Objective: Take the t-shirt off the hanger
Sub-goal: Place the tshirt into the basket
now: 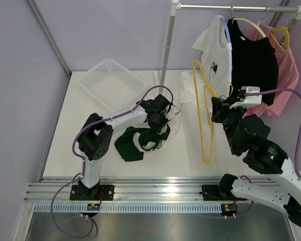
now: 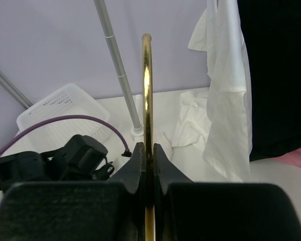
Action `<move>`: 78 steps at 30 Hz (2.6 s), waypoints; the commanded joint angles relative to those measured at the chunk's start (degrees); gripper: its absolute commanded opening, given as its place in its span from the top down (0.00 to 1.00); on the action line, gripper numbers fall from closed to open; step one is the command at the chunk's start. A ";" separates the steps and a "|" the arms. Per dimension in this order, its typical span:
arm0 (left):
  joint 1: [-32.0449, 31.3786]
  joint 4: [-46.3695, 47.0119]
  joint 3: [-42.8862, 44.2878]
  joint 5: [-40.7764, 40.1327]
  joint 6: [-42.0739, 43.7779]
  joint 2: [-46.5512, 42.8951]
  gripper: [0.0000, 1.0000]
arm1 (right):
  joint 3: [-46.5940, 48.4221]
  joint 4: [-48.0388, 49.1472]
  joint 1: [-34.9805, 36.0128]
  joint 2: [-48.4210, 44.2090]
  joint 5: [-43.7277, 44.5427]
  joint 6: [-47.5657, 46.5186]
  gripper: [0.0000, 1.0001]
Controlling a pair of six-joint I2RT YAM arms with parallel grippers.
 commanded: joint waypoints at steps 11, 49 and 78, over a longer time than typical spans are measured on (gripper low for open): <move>14.15 7.16 -3.05 17.76 -9.25 -34.41 1.00 | 0.35 4.79 -0.10 1.60 0.07 -0.65 1.00; 38.10 21.93 24.33 -11.85 -17.51 -14.56 1.00 | 2.98 7.61 -0.01 8.81 -0.90 -1.09 1.00; 41.88 18.78 33.08 -23.10 -0.74 14.62 0.96 | 2.10 7.43 -0.10 7.14 -0.81 -0.82 1.00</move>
